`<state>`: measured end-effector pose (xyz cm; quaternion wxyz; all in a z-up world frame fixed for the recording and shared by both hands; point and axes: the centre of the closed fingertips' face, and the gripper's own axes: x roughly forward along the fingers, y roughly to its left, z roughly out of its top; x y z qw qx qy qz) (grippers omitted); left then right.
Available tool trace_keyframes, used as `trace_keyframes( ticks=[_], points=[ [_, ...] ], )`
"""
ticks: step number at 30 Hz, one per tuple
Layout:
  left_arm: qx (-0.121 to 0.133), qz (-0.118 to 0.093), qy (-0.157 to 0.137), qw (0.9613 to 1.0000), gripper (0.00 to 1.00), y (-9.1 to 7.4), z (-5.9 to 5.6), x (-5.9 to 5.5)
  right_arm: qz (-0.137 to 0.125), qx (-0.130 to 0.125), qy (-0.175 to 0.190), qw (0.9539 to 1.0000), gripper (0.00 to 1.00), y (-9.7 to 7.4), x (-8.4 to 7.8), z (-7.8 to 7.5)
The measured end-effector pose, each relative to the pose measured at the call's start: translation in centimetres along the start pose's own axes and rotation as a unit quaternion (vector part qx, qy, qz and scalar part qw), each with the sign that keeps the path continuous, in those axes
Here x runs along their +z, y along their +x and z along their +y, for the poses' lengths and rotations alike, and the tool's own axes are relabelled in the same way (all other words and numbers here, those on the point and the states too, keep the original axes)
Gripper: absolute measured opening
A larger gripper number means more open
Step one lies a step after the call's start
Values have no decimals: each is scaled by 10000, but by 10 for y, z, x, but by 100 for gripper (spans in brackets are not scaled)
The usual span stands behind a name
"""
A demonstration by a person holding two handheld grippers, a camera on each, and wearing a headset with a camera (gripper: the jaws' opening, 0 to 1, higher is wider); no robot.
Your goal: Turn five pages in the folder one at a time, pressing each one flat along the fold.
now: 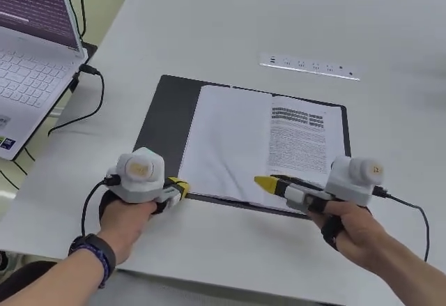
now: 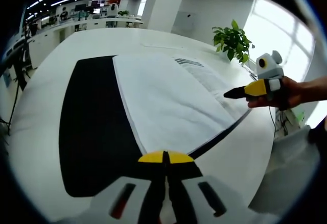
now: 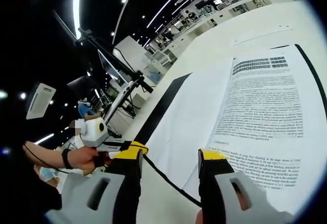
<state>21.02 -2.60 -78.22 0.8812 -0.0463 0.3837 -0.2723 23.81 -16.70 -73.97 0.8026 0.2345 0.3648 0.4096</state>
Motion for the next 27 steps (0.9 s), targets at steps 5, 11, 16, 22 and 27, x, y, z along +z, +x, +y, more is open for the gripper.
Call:
trace_keyframes(
  ticks=[5,11,16,22,27],
  points=[
    [11,14,-18,10000,0,1,1,-1,-28,-94,-47,9999,38,5,8,-9],
    [33,139,45,9999,0,3,3,-2,-175,-217,-34,9996,30,14,30,-23],
    [67,119,54,9999,0,2,3,-1,-304,-300,126,9990,24,22,44,-37],
    [102,122,8,9999,0,4,6,-1,-408,-365,256,9982,16,32,51,-46],
    [92,170,53,9998,0,5,7,-2,-486,-403,323,9975,9,39,59,-48]
  ],
)
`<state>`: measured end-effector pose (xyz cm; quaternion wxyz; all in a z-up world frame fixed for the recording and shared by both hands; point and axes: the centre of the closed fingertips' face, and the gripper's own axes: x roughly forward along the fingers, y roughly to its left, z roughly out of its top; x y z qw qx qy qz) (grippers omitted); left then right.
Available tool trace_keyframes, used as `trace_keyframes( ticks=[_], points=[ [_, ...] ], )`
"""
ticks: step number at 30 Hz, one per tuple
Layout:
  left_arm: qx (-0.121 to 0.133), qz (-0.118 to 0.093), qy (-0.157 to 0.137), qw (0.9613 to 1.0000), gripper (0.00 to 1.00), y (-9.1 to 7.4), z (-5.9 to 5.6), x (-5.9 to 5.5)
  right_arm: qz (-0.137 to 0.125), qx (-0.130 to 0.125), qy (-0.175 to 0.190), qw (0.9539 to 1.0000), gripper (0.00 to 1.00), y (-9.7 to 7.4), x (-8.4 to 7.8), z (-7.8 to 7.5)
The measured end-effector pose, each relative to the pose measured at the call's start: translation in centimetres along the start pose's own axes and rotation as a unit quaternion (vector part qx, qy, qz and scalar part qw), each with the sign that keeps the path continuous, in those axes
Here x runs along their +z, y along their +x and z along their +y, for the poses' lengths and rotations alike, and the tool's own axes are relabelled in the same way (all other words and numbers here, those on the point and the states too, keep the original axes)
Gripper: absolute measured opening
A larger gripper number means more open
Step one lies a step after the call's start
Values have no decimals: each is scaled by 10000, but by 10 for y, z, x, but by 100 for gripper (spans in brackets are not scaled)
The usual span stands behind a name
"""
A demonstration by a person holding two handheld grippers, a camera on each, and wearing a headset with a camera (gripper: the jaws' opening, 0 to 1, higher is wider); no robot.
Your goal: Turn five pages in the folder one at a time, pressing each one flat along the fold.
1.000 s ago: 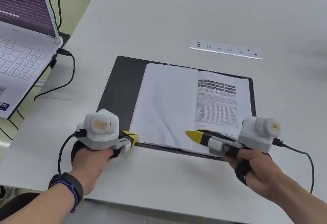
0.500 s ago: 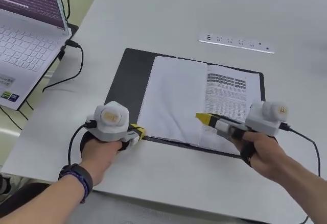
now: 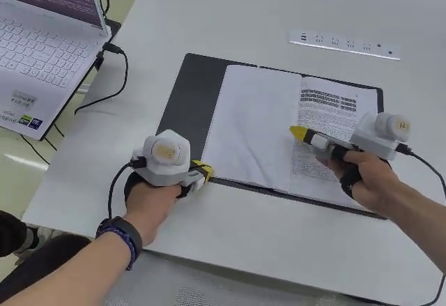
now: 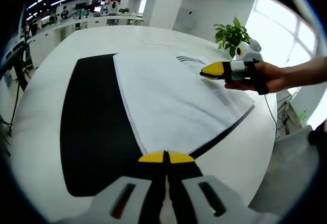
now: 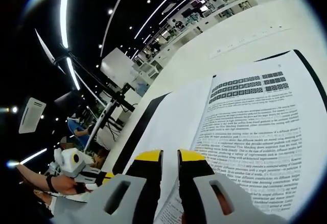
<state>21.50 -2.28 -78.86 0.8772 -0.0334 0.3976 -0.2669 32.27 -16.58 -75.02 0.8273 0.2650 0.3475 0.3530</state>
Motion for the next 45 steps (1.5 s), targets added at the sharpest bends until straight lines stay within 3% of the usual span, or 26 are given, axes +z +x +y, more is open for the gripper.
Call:
trace_keyframes(
  ticks=[6,11,13,23,29,35,36,39,45],
  points=[
    [29,131,128,9998,0,1,0,0,-74,81,46,9999,3,9,9,2],
    [19,121,109,9999,0,1,0,0,27,-40,190,9998,0,16,4,-9],
    [23,139,122,9998,0,1,1,0,-124,104,239,9996,0,14,9,-5],
    [28,134,112,9998,0,1,0,0,-286,103,396,9988,0,18,19,-12],
    [21,115,90,9999,0,1,0,0,-479,-49,440,9979,0,27,34,-23],
    [5,107,60,9999,0,1,0,0,-582,-161,478,9970,0,36,49,-25],
    [5,106,53,9999,0,1,0,0,-626,-192,542,9964,0,40,54,-34],
    [3,99,30,9999,0,1,0,0,-640,-167,742,9950,0,47,60,-41],
    [6,113,33,9999,0,1,0,0,-718,-191,672,9950,0,57,74,-45]
  ],
)
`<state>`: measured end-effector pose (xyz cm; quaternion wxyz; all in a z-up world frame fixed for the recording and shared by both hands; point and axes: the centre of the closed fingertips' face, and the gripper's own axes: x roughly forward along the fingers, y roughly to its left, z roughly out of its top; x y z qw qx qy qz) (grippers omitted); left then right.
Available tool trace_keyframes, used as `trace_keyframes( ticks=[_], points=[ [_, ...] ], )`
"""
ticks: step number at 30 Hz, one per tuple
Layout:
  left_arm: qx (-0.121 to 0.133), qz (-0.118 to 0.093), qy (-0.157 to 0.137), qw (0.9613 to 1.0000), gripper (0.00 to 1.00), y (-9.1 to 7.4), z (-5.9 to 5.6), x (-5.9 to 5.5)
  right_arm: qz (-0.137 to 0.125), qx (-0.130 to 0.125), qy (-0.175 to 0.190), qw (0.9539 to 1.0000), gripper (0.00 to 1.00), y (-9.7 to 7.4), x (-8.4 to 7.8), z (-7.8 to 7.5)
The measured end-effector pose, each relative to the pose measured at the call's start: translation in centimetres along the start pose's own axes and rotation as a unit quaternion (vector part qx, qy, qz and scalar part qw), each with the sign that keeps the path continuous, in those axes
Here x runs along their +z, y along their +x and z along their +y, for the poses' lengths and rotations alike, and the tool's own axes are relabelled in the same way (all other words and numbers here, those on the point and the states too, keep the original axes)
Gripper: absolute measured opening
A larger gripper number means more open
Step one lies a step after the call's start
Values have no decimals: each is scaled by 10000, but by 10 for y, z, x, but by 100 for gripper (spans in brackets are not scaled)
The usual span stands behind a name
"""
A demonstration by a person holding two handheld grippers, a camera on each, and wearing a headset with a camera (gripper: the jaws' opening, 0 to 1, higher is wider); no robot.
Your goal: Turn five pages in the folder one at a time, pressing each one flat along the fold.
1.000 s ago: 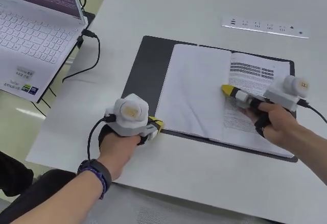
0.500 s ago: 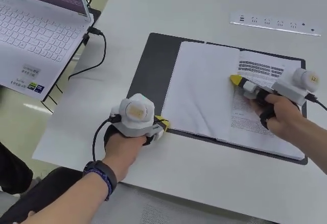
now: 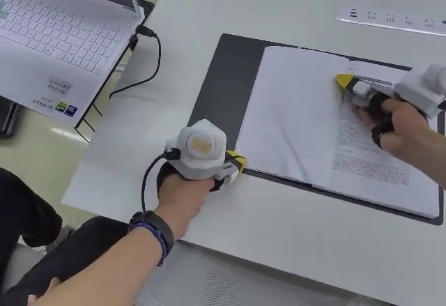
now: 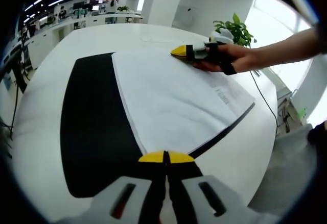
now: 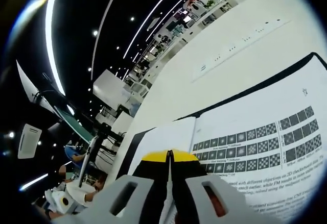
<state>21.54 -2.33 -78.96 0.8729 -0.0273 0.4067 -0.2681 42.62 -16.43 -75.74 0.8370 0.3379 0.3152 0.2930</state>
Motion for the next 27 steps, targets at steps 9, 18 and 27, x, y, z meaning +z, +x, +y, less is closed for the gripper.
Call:
trace_keyframes(
  ticks=[9,18,27],
  points=[
    [20,-15,-39,10000,0,0,0,0,-201,-74,154,9997,0,21,18,-14],
    [1,-4,-18,10000,0,1,0,0,-266,-137,300,9991,0,36,30,-31],
    [1,-12,-38,10000,0,1,1,0,-351,-151,210,9990,0,37,29,-35]
  ],
)
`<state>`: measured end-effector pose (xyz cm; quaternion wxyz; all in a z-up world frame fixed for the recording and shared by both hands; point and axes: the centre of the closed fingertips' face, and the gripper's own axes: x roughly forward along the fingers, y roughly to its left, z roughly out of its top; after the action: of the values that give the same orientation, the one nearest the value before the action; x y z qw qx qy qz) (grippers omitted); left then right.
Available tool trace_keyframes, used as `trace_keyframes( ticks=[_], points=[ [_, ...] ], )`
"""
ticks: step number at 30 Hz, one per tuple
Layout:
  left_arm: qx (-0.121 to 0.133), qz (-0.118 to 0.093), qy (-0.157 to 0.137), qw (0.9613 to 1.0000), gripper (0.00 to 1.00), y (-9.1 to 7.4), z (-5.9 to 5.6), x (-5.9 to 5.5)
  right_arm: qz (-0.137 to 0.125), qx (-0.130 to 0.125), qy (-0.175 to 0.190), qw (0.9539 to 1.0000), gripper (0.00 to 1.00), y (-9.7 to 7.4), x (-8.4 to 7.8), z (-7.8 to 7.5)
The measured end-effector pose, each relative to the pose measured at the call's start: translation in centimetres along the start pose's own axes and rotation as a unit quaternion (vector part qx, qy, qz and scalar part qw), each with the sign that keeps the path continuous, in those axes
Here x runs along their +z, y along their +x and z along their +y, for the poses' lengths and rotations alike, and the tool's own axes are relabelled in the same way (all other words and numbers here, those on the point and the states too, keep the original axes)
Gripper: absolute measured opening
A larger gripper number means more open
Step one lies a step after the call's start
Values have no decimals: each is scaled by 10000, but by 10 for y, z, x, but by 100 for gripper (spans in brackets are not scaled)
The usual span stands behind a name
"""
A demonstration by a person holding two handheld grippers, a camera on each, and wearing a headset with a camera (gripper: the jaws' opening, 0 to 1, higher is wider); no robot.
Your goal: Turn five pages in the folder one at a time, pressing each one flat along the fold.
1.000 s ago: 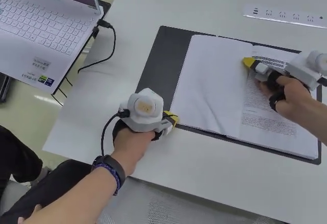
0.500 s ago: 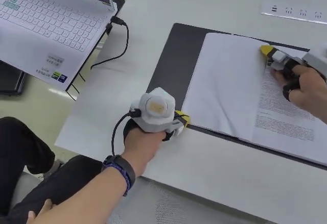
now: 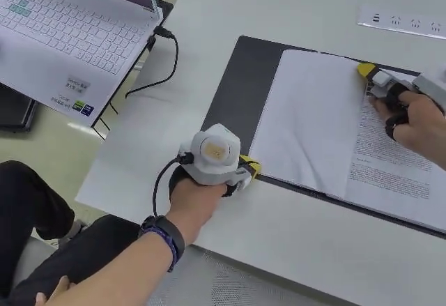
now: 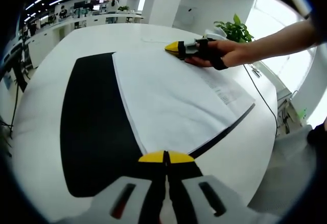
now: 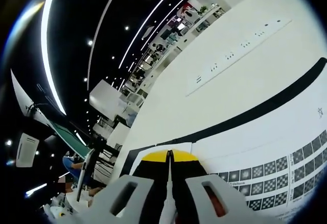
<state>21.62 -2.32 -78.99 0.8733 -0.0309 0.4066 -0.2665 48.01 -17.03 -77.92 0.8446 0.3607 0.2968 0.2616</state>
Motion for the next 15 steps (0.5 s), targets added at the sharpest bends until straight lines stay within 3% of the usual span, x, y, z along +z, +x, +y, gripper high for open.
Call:
trace_keyframes(
  ticks=[11,15],
  points=[
    [-1,-26,-70,10000,0,-1,0,0,125,151,-120,9997,0,-17,-21,8],
    [8,-30,-71,10000,0,-1,0,0,237,265,-211,9991,0,-31,-35,24]
  ],
)
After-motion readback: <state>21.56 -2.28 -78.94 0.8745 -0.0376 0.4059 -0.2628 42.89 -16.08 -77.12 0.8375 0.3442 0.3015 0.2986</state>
